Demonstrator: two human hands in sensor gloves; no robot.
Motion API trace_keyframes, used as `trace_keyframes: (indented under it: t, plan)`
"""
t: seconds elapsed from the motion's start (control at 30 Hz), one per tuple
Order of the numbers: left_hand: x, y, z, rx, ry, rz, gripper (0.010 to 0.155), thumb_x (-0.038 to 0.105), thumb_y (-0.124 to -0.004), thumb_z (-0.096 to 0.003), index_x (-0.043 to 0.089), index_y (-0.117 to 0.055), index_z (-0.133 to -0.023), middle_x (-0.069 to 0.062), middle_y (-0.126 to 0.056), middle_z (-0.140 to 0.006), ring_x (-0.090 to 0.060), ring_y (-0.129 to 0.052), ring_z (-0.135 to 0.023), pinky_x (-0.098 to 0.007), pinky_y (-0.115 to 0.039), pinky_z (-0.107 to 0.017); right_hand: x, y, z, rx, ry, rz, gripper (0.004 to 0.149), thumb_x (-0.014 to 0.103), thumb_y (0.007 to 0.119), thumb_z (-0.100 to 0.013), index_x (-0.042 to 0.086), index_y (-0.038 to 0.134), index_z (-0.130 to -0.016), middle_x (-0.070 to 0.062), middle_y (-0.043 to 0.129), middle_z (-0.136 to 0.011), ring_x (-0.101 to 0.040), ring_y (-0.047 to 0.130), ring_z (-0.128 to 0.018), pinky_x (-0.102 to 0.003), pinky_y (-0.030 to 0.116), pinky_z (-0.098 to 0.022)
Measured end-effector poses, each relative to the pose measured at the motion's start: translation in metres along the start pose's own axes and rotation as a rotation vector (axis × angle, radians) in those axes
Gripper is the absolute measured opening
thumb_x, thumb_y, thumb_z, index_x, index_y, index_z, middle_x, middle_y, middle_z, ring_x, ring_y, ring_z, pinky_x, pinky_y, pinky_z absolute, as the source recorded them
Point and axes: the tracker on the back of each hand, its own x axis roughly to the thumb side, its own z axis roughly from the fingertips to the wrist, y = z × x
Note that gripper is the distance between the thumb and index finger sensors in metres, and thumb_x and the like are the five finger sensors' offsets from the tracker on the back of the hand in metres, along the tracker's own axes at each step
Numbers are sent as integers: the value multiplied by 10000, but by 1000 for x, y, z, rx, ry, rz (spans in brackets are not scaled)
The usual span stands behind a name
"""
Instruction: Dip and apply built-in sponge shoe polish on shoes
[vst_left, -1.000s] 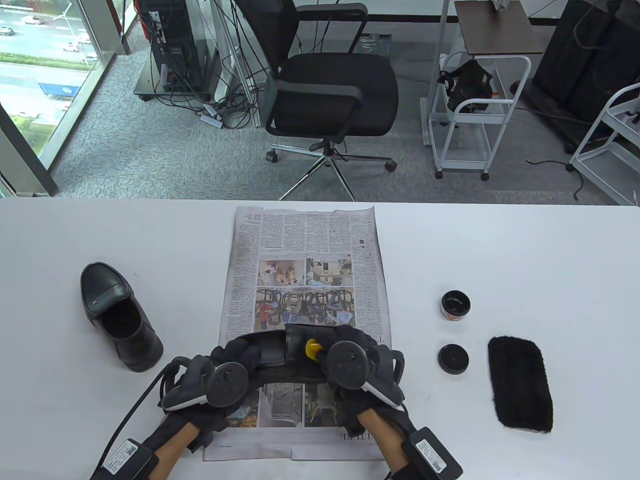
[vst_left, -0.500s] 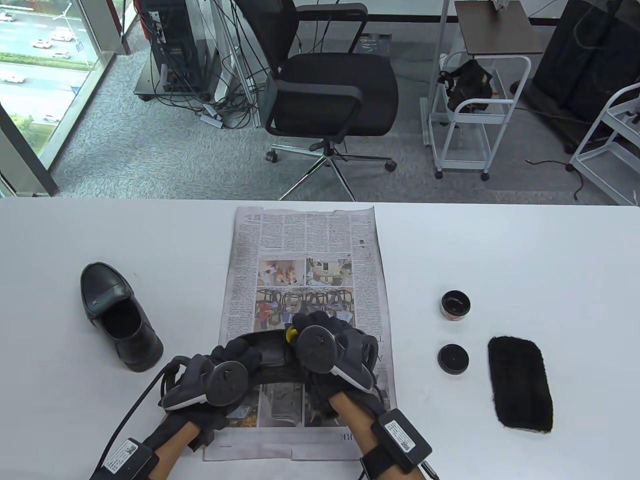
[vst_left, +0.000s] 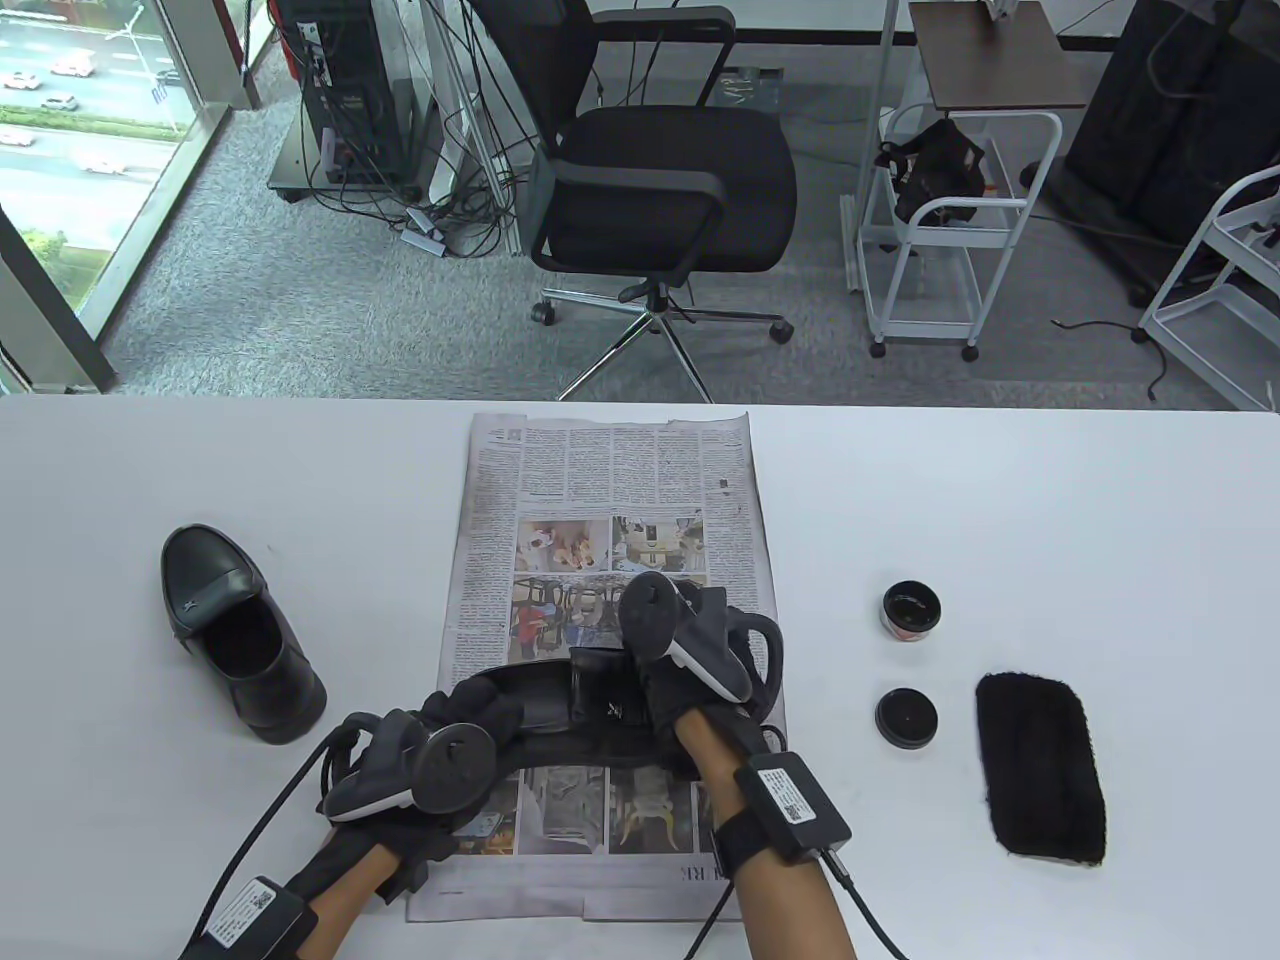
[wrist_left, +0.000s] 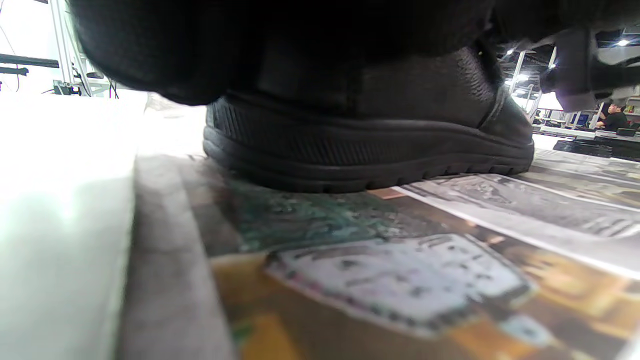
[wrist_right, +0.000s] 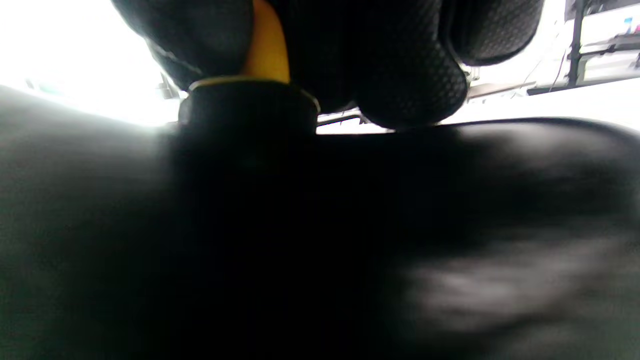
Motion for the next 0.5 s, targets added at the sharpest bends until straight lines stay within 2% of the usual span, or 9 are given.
trace_keyframes:
  t: [0.27, 0.5]
  plan:
    - [0, 0, 0, -4, 2, 1, 504, 465, -619, -611, 199, -511, -1025, -86, -450, -1053, -456, -799, -710, -610, -720, -557, -28, -12, 20, 23, 58, 97, 441, 378, 801, -404, 144, 844, -776, -106, 947, -576, -295, 966, -424, -573, 777, -517]
    - [1, -1, 0, -1, 2, 4, 502, 463, -618, -612, 196, -514, -1023, -81, -453, -1048, -462, -796, -714, -612, -717, -560, -24, -14, 42, 18, -2, 142, 439, 414, 797, -418, 146, 850, -761, -92, 955, -546, -270, 974, -398, -556, 803, -491]
